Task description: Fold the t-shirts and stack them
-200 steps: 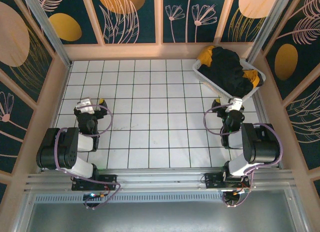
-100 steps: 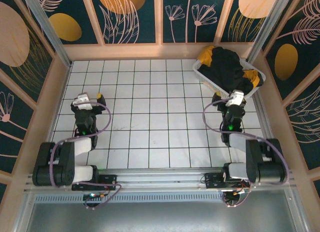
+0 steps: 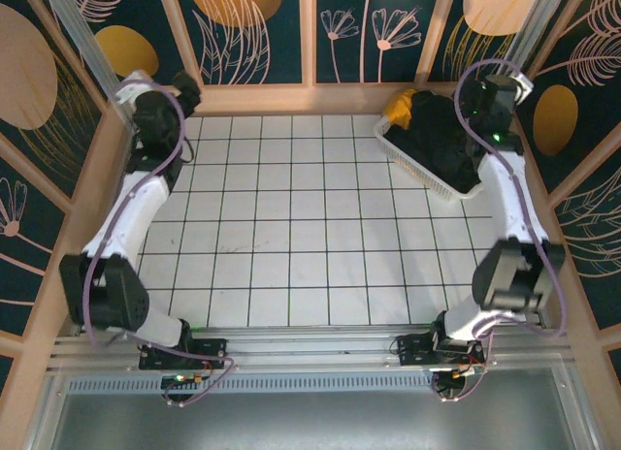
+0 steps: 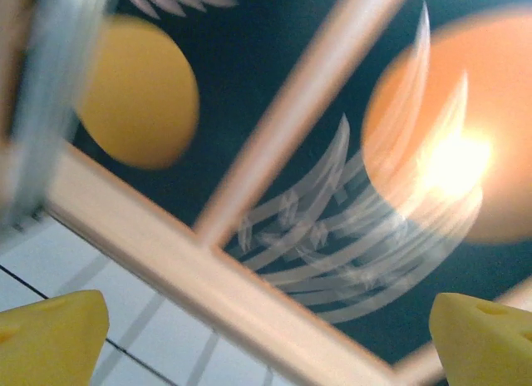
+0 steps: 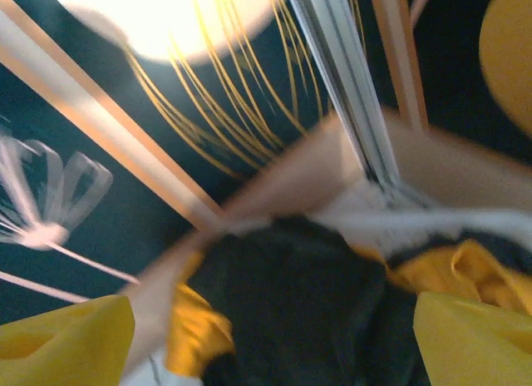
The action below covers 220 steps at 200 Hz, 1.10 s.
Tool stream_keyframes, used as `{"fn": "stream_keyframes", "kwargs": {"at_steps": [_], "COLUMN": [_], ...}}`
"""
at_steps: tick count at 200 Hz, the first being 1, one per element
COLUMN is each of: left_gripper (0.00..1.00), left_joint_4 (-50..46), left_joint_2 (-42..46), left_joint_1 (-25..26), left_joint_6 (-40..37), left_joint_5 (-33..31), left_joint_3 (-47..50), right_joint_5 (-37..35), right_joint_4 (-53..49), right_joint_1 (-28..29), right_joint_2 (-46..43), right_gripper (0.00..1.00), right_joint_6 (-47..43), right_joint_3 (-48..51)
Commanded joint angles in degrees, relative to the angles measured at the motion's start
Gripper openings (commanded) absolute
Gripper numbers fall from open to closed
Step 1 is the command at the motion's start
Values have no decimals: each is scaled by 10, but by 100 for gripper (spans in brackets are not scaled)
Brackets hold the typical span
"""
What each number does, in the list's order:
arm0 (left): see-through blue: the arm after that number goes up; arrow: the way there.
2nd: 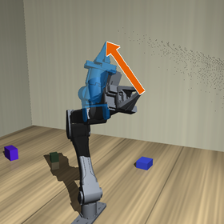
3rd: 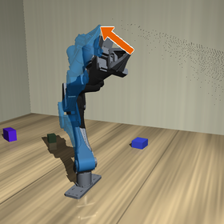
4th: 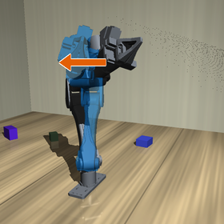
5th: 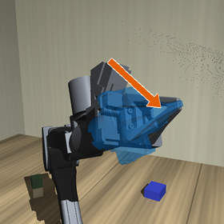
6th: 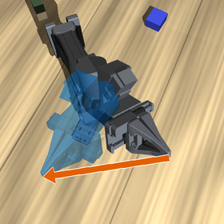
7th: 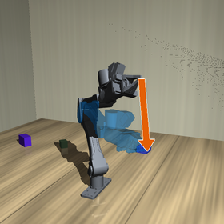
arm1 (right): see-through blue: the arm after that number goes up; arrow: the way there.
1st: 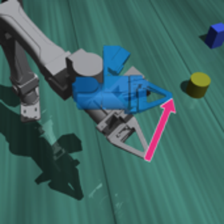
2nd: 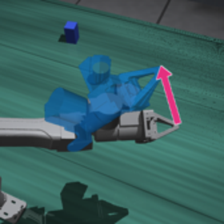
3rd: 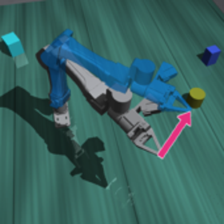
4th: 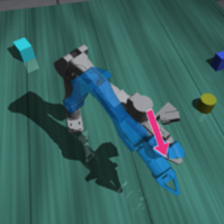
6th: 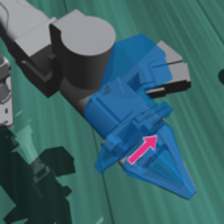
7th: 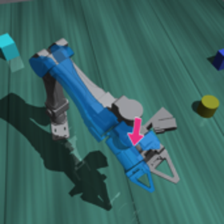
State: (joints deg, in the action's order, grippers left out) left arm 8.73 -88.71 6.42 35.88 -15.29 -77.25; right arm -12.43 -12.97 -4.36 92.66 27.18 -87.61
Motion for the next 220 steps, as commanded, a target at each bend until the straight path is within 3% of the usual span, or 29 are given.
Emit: {"fn": "stream_keyframes", "kwargs": {"at_steps": [1, 27, 58, 69, 88, 100, 140, 167, 220], "left_gripper": [99, 95, 84, 79, 71, 66, 55, 49, 49], "left_joint_4": [-148, -171, -162, -159, -159, -158, -160, -177, -216], "left_joint_2": [-64, -107, -116, -115, -105, -98, -64, -62, -57], "left_joint_1": [61, 127, 159, 165, 170, 170, 170, 170, 170], "left_joint_6": [-1, -40, -13, -11, -10, -9, -4, -1, -8], "left_joint_5": [92, 122, 164, 171, 174, 167, 148, 108, 27], "left_joint_3": [-71, -108, -98, -92, -83, -76, -72, -85, -129], "right_joint_5": [37, 84, 105, 100, 75, 55, 6, 29, 91], "right_joint_4": [-184, -210, -229, -232, -235, -202, -85, -39, 23], "right_joint_1": [-4, -11, -13, -13, -13, -8, 12, 18, 74], "right_joint_2": [77, 159, 246, 266, 275, 245, 124, 85, 50], "right_gripper": [86, 84, 73, 57, 16, 0, 0, 0, 0], "right_joint_6": [-2, -9, -18, -18, -5, 0, -10, -18, -21], "right_joint_3": [-56, -105, -178, -199, -228, -212, -180, -228, -348]}}
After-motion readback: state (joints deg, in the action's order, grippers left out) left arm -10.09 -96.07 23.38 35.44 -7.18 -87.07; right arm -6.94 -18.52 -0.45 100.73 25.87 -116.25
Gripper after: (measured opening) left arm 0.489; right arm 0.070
